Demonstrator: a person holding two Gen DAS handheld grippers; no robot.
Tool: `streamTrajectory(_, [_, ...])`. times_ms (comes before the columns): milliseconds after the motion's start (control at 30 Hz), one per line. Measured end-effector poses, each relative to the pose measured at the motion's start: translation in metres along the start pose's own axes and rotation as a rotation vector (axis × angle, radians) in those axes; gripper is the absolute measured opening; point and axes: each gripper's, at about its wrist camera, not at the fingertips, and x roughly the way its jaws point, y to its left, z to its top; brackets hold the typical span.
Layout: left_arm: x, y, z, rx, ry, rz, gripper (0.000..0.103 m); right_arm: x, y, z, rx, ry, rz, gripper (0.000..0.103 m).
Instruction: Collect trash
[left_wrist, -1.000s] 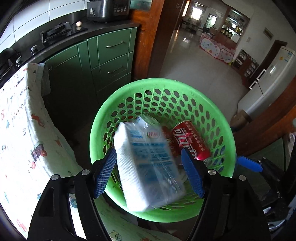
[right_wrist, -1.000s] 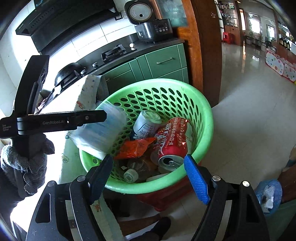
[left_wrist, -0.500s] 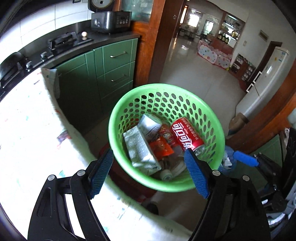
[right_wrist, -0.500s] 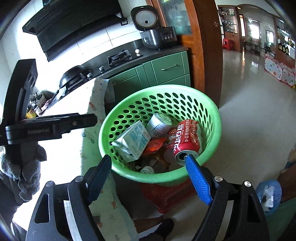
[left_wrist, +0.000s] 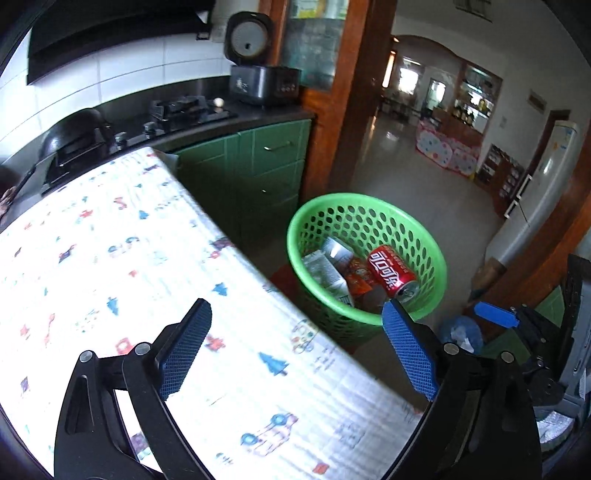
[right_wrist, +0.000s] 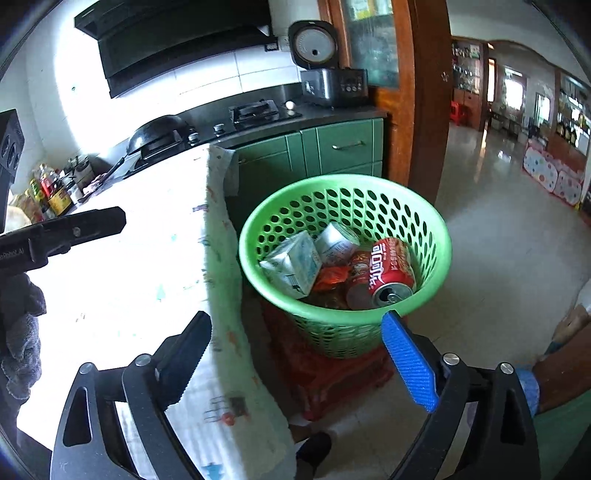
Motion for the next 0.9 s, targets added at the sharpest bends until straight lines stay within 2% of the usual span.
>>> streamTrajectory(333, [-0.064, 0.017, -0.029, 0.057, -0.126, 0.131, 0.098, -0.022, 0.030, -0.006, 0.011, -0.034, 0.023, 0.093])
streamTrajectory(633, [-0.104, 0.032, -0.063, 0.015, -0.175, 0.147, 0.098, -0.047, 0.046, -0.017, 0.049, -0.071, 0.040, 0.093])
streamTrajectory(900, [-0.130, 0.037, -0.094, 0.006, -0.208, 0.179, 0.098, -0.066, 0.071, -0.036, 0.024, -0.099, 0.022, 0.093])
